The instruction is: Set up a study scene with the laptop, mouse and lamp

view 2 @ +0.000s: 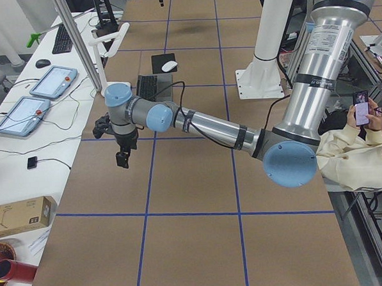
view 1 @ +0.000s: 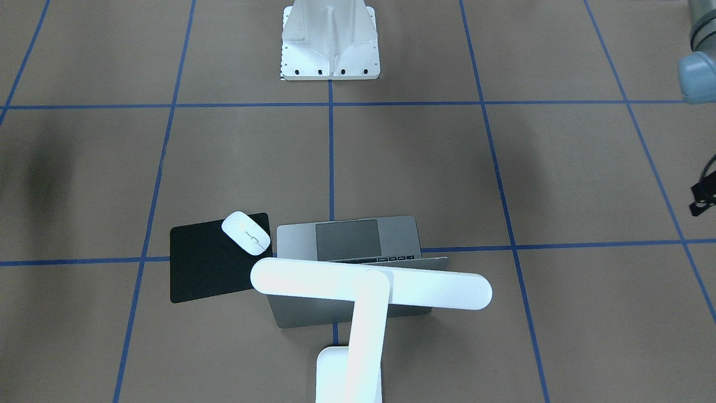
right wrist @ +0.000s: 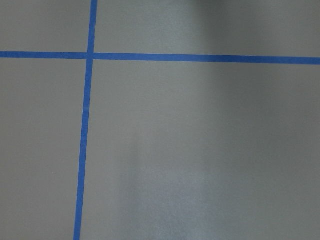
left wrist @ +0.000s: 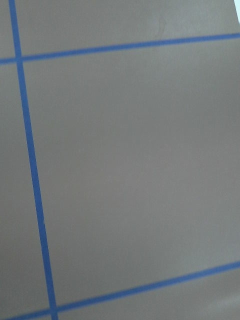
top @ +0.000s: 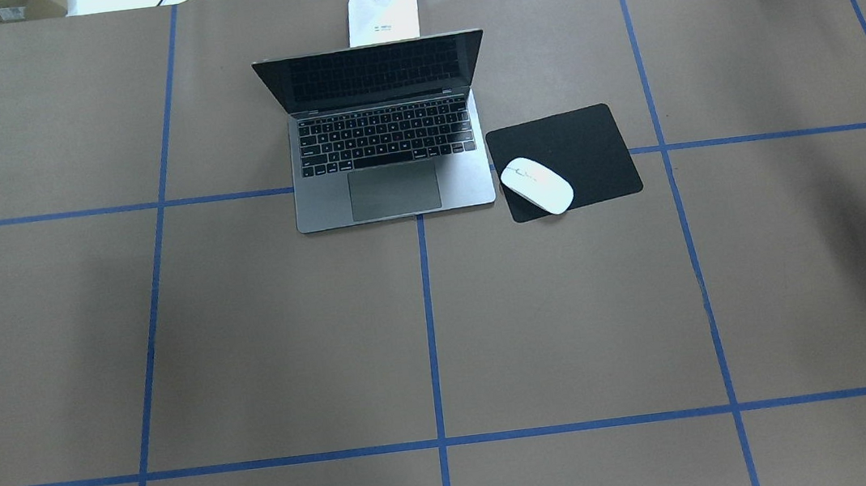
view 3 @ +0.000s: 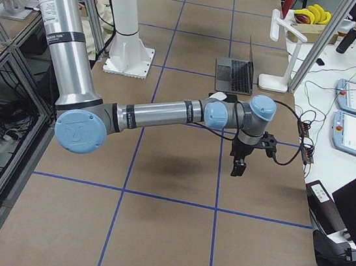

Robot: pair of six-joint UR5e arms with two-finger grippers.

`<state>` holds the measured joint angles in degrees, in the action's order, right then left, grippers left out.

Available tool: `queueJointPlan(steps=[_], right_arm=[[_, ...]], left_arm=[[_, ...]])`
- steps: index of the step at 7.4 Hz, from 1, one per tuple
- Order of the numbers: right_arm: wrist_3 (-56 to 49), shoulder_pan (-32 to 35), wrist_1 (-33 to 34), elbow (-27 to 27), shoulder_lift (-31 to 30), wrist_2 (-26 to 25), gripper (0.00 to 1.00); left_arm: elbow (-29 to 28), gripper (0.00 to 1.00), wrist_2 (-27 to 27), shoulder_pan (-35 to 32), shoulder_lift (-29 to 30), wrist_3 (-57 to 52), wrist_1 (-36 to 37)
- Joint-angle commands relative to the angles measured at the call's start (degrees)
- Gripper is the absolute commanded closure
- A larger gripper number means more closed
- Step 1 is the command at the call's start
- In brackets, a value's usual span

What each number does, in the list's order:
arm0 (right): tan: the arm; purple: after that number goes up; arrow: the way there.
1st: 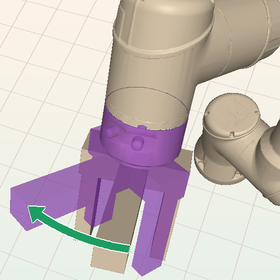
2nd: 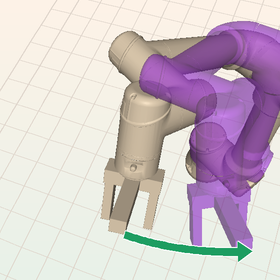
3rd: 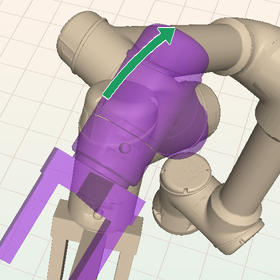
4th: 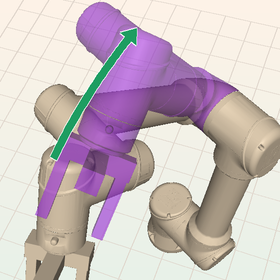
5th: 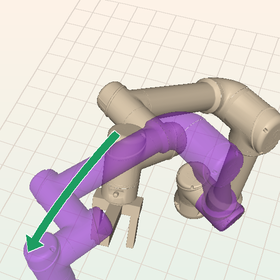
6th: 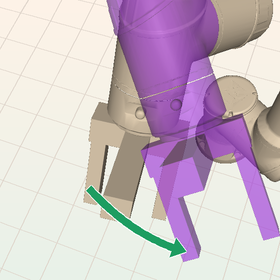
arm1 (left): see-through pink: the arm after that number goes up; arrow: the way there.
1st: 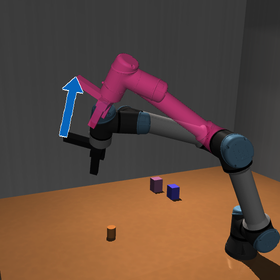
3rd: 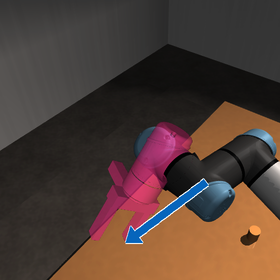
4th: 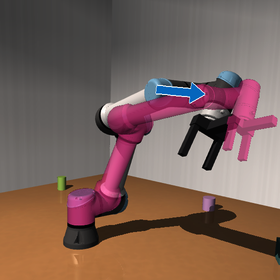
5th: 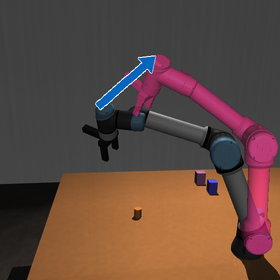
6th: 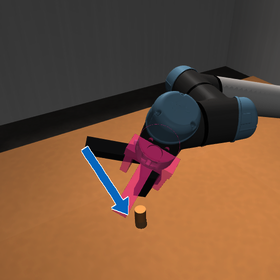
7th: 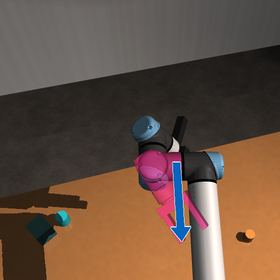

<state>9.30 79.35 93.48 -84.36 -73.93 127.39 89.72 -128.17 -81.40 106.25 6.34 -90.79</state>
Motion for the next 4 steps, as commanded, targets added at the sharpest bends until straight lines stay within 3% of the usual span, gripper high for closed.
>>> queueJointPlan(steps=[1,4], right_arm=[[-1.13,1.25,-10.72,7.94,-1.74,2.06,0.00],[-1.30,2.21,-11.31,8.86,-2.36,2.51,0.00]], left_arm=[[-4.28,0.01,-1.99,-6.72,-2.35,-10.51,-0.09],[-11.37,0.01,-2.08,-13.67,-4.56,-22.90,-0.27]])
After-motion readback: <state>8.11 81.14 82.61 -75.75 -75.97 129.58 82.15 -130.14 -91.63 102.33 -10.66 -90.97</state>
